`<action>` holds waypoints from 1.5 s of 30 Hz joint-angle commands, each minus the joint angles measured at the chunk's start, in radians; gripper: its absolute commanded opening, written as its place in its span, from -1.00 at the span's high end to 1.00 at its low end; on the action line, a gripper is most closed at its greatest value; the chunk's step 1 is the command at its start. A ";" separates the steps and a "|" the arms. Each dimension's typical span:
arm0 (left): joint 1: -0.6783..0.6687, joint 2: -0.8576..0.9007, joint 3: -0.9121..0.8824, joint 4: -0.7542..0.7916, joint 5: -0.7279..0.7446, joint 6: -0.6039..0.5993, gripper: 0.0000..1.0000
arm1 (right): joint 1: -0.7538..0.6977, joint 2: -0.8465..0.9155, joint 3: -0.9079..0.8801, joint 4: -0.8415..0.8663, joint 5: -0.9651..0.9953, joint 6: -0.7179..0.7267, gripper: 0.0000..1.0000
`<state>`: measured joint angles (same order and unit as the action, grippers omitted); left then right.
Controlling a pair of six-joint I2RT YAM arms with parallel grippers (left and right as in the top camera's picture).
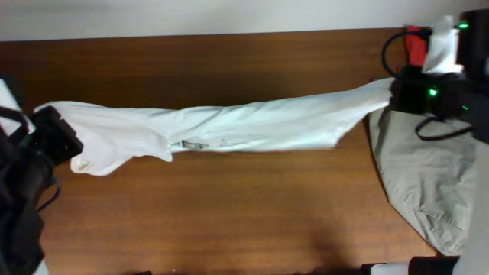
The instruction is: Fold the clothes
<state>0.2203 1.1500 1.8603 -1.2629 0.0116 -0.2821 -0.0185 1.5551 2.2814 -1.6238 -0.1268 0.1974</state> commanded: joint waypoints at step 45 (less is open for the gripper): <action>-0.011 0.301 -0.762 -0.163 0.175 0.128 0.99 | -0.062 0.179 -0.898 0.149 0.170 0.020 0.92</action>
<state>0.1486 1.5856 1.1179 -1.4235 0.2176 -0.1715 -0.0620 1.8214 1.4155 -1.5097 0.0193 0.1894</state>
